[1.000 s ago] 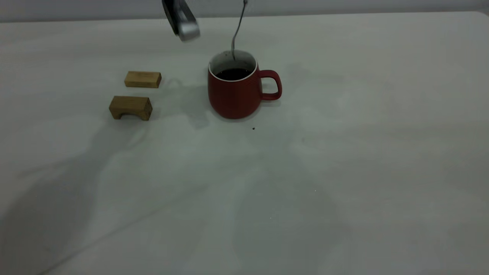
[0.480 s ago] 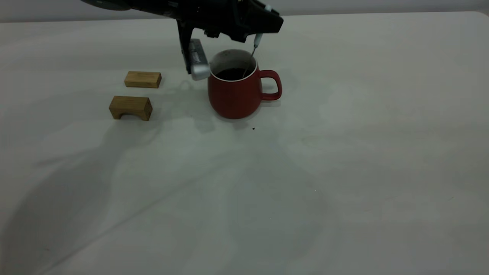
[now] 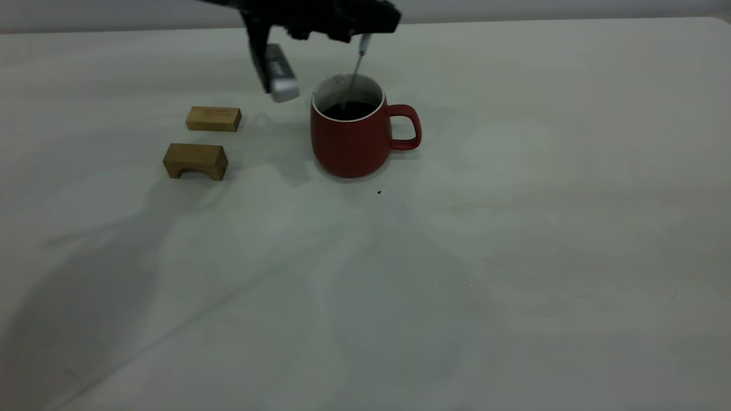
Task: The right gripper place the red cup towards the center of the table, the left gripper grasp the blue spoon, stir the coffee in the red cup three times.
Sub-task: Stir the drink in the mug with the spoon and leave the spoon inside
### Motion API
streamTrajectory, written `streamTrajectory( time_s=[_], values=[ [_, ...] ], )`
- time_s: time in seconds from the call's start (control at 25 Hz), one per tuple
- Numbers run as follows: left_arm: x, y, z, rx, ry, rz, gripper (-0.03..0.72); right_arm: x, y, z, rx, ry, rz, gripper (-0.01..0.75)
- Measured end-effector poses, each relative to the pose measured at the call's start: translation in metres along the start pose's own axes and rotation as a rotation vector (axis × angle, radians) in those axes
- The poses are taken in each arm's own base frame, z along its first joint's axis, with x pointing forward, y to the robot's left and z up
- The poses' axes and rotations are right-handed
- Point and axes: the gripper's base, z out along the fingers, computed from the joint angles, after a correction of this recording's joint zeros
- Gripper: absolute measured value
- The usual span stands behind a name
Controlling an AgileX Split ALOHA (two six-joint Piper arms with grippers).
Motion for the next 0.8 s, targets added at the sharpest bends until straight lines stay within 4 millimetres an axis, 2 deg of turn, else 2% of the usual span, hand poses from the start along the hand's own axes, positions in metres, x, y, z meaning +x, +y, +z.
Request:
streamTrajectory(
  time_s=[0.16,0.28,0.36,0.52,0.64,0.8],
  values=[
    [0.001,0.011,0.008,-0.066,0.011,-0.010,0.146,0.000,0.000,0.000,0.000,0.000,0.000,0.582],
    [-0.005,0.016,0.006,-0.146,-0.012,-0.039,0.146,0.000,0.000,0.000,0.000,0.000,0.000,0.582],
    [-0.010,0.015,0.001,-0.175,-0.046,-0.056,0.146,0.000,0.000,0.000,0.000,0.000,0.000,0.582],
    [-0.018,-0.001,-0.015,-0.144,-0.077,-0.074,0.146,0.000,0.000,0.000,0.000,0.000,0.000,0.582],
    [-0.010,-0.012,-0.016,-0.082,-0.079,-0.022,0.146,0.000,0.000,0.000,0.000,0.000,0.000,0.582],
    [0.006,-0.014,-0.005,-0.067,-0.056,0.039,0.146,0.000,0.000,0.000,0.000,0.000,0.000,0.582]
  ],
)
